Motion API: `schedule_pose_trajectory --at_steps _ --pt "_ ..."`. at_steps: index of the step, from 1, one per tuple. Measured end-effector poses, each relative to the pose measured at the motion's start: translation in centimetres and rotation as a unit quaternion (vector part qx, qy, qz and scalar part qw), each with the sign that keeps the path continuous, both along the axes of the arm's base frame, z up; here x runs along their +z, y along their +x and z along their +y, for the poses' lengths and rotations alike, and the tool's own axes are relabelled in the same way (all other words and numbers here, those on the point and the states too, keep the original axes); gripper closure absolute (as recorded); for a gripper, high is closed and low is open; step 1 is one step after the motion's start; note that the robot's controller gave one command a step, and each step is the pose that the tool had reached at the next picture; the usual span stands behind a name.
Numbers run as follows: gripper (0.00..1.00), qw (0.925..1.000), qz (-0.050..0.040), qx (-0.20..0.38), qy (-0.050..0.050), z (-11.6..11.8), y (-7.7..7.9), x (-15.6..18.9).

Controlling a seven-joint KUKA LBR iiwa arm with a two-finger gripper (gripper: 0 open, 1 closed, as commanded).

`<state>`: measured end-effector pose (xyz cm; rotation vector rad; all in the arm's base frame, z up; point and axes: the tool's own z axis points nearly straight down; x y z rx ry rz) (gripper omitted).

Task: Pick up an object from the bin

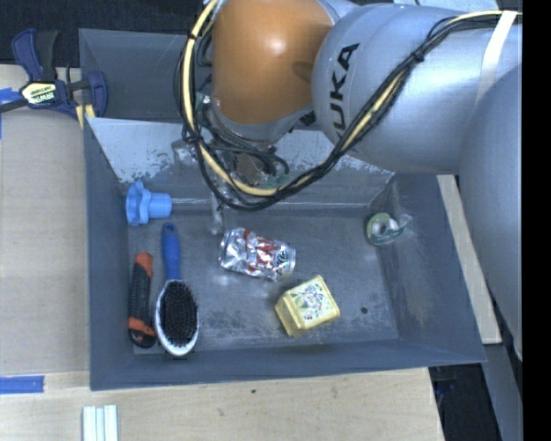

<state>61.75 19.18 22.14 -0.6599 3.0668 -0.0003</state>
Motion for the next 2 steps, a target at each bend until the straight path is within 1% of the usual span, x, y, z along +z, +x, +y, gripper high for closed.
schedule_pose_trajectory --at_steps 1,2 --pt "0.0 0.9994 0.0046 -0.035 0.0 1.4 -2.6 -5.4" --pt "0.0 0.9972 -0.0057 0.074 0.0 -2.3 -1.3 -4.0"
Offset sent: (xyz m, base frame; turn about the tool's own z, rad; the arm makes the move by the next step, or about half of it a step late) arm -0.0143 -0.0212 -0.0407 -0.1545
